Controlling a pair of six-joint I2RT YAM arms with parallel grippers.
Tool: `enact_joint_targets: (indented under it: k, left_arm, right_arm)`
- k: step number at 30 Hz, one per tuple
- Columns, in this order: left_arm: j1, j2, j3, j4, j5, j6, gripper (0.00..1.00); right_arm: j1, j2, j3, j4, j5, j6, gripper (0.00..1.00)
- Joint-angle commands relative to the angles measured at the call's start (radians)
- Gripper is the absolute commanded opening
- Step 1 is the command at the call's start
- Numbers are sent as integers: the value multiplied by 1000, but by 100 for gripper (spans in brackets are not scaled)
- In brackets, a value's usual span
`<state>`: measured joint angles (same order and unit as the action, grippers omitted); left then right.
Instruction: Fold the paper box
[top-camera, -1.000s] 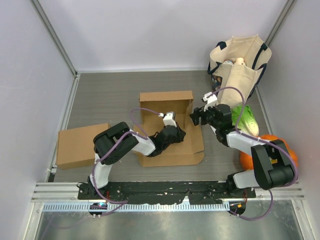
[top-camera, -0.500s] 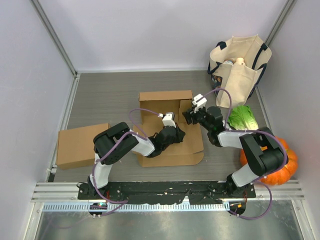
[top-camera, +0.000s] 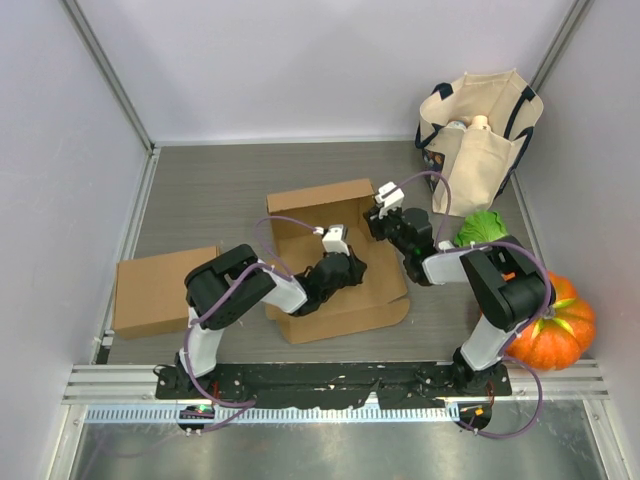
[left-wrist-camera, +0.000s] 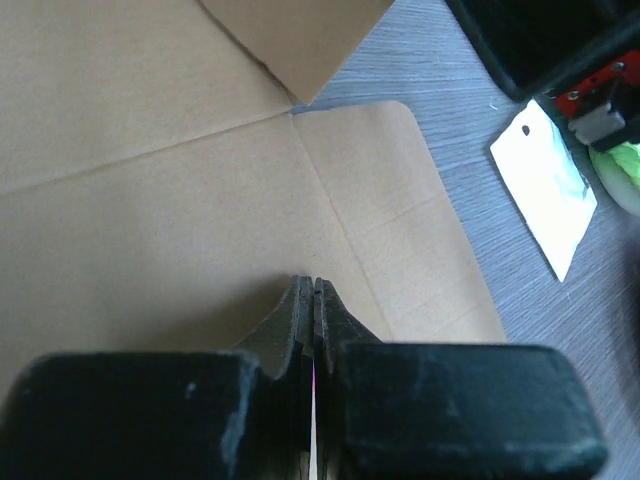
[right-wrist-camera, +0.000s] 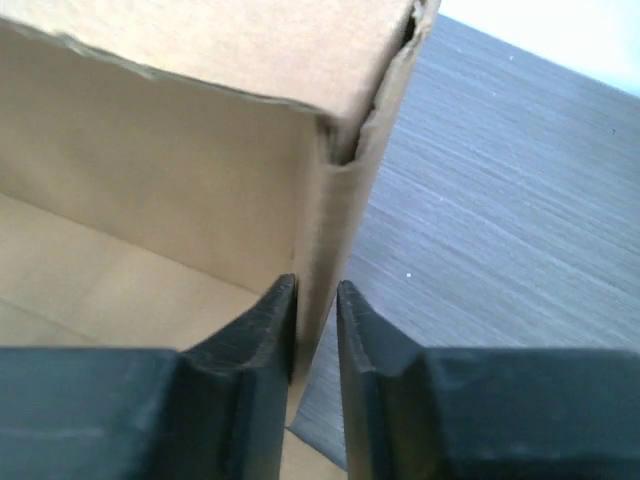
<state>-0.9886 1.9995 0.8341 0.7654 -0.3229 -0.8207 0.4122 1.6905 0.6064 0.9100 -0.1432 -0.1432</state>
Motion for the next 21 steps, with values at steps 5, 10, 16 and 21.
enact_joint_targets:
  k: [5, 10, 16, 21]
  left_arm:
    - [-11, -128, -122, 25, -99, 102, 0]
    - [-38, -427, -253, -12, -127, 228, 20]
    - [-58, -839, -371, -305, -336, 203, 48]
    - [-56, -990, -395, -520, -620, 189, 65]
  right_arm:
    - [132, 64, 64, 81, 423, -134, 1]
    - [169, 80, 85, 58, 536, -114, 1]
    - [200, 87, 81, 73, 504, -107, 1]
    - [198, 100, 82, 58, 472, -55, 1]
